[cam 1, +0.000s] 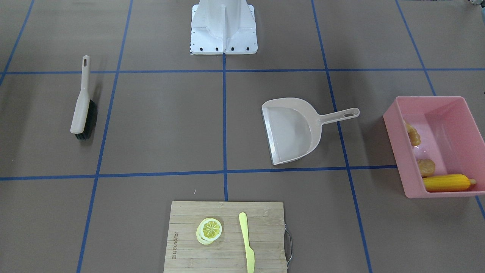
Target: Sweep and dump trash into bin
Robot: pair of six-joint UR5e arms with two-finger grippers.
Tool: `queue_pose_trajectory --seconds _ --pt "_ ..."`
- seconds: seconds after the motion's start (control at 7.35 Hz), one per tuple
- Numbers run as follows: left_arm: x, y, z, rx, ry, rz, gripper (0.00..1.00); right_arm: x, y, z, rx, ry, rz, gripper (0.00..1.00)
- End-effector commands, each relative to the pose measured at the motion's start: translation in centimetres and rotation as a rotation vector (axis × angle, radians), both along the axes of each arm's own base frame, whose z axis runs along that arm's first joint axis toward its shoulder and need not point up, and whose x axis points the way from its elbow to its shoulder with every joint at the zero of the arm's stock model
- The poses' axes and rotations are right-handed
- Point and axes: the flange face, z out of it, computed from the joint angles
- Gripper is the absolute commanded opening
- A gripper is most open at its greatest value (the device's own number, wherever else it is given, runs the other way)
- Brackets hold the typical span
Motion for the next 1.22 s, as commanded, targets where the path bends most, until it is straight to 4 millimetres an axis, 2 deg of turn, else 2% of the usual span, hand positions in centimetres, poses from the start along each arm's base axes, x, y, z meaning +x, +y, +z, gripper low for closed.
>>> queue_pose_trajectory --seconds 0.0,0.14,0.41,0.54,0.68,0.82,1.09 --pt "-0.6 0.5 1.4 -0.08 -0.005 -0.01 0.99 0.1 0.0 0.0 0.002 0.0 0.001 1.0" --pt "-0.5 -0.2 2.0 -0.087 -0.009 -0.014 0.99 0.1 0.0 0.0 0.003 0.0 -0.001 1.0" --pt "-0.6 -1.0 1.5 -0.078 -0.006 -0.02 0.99 0.2 0.2 0.2 -0.004 0.0 0.004 1.0" --pt "-0.4 -1.4 2.2 -0.084 -0.009 -0.009 0.99 0.6 0.3 0.2 -0.005 0.0 0.012 1.0" --pt "-0.3 -3.1 2.7 -0.087 -0.01 -0.004 0.99 0.7 0.3 0.2 -0.005 0.0 0.014 1.0" --pt "-0.2 -3.9 2.7 -0.077 -0.007 0.005 0.99 0.7 0.2 0.2 -0.004 0.0 0.014 1.0" --pt "-0.2 -4.0 3.0 0.023 -0.017 0.107 0.99 0.7 0.0 -0.2 0.004 0.0 0.014 1.0"
